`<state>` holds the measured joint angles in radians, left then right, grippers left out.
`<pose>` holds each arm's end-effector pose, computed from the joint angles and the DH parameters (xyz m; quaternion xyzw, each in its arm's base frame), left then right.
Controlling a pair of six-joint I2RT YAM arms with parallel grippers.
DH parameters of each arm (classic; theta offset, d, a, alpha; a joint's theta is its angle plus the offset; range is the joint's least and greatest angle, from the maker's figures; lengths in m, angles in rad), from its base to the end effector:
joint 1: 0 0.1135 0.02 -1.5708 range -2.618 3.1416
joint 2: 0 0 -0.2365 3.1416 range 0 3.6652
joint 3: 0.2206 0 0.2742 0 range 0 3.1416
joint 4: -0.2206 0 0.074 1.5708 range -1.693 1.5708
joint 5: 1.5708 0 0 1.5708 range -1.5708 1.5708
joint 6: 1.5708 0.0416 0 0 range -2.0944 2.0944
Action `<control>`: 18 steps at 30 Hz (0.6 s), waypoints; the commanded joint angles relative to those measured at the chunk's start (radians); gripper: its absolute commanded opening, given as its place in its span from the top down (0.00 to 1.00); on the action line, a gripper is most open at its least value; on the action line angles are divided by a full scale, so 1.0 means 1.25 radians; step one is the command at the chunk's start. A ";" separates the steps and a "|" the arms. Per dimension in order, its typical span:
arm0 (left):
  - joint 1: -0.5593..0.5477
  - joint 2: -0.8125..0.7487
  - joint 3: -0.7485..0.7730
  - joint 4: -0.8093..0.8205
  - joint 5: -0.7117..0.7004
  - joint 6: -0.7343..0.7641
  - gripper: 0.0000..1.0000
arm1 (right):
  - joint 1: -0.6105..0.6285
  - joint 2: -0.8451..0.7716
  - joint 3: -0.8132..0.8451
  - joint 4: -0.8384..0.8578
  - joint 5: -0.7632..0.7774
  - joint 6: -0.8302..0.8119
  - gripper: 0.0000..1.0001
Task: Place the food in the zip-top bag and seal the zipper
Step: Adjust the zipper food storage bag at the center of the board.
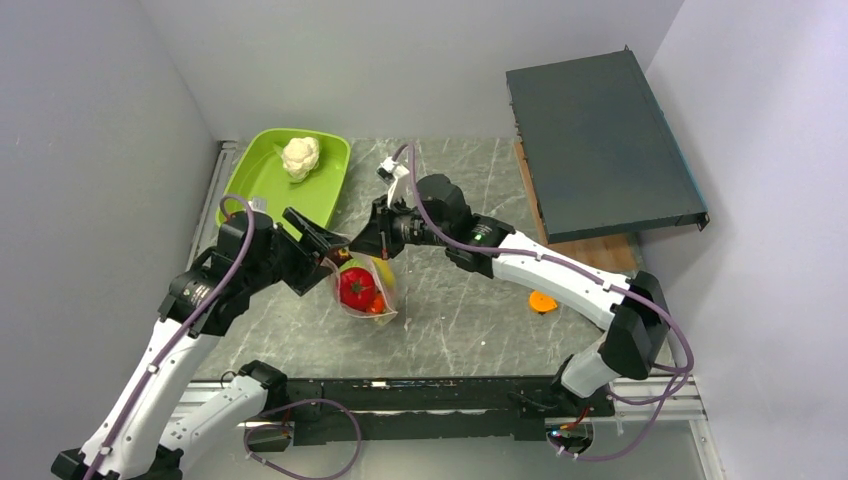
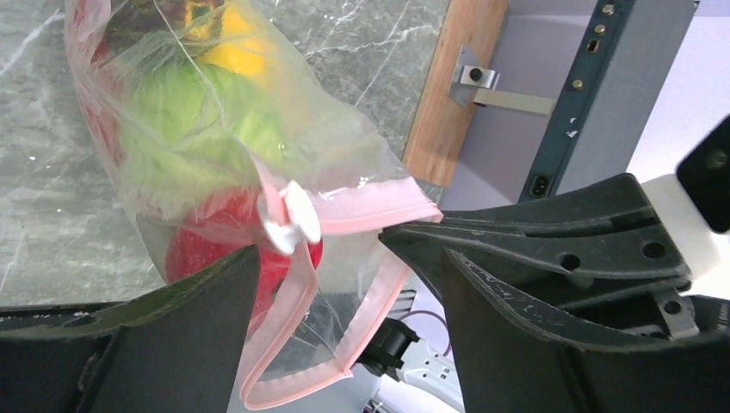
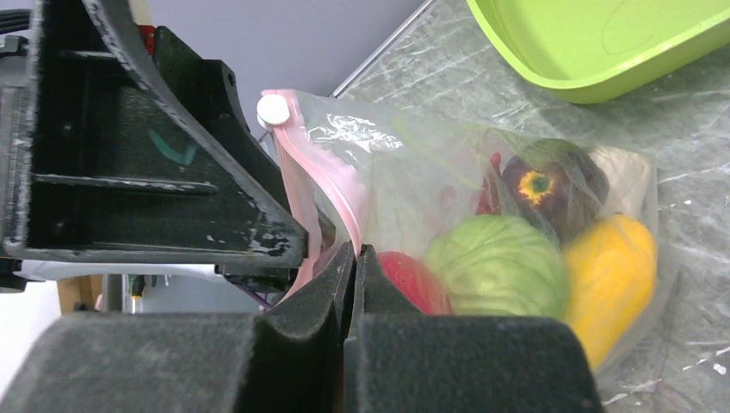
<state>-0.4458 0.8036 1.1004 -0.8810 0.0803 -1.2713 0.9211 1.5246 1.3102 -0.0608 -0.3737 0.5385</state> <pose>0.1704 -0.0851 0.3557 -0.3356 0.8138 -0.3812 0.2825 0.2249 0.3211 0.3208 -0.2590 0.7479 0.5057 0.3432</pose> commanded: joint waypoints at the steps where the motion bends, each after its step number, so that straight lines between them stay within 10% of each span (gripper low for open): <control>1: 0.000 -0.005 -0.004 -0.015 -0.012 -0.031 0.22 | 0.020 0.007 0.060 0.008 0.005 -0.047 1.00; 18: -0.001 -0.174 -0.142 0.056 -0.062 -0.125 0.21 | 0.093 0.012 0.061 -0.014 0.029 -0.127 1.00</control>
<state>-0.4458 0.6140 0.9550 -0.8734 0.0219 -1.3331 1.0336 1.5520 1.3617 -0.1268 -0.3386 0.4034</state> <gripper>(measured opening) 0.810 0.007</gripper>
